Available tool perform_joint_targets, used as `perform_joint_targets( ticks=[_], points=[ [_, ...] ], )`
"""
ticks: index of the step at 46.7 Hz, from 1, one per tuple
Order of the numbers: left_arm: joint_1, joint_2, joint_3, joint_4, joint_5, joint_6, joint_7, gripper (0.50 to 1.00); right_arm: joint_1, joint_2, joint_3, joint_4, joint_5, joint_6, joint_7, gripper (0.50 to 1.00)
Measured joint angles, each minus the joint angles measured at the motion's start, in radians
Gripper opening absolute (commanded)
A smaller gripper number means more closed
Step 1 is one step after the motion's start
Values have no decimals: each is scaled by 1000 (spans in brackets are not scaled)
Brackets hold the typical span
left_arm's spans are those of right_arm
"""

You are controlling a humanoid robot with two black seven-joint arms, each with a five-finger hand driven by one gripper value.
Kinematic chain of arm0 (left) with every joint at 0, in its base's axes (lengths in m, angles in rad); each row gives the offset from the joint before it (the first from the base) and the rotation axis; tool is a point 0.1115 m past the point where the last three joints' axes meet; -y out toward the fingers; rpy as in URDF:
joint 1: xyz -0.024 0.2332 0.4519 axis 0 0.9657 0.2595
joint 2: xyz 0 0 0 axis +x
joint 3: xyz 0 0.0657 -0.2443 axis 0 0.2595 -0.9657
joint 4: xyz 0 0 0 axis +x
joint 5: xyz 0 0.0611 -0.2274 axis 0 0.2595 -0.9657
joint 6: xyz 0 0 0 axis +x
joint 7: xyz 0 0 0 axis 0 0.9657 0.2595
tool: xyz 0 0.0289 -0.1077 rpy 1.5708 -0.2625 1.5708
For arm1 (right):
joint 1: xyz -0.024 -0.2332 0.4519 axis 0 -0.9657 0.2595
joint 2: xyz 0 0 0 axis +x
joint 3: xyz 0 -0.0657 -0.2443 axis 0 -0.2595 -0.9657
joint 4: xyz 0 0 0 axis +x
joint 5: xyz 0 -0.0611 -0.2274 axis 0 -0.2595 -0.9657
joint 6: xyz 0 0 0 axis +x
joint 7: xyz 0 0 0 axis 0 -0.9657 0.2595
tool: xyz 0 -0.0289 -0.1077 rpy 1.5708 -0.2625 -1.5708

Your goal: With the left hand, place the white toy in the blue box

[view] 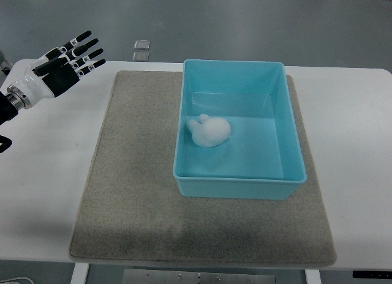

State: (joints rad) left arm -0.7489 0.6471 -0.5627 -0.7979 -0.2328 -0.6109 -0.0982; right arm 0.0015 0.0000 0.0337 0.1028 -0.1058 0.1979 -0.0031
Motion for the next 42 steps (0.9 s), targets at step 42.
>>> perform_joint_targets(
  ticks=[42],
  points=[
    [20,5,-2,0,1,0,0,999,-2,0,1,38,-5,15,4,936]
  ],
)
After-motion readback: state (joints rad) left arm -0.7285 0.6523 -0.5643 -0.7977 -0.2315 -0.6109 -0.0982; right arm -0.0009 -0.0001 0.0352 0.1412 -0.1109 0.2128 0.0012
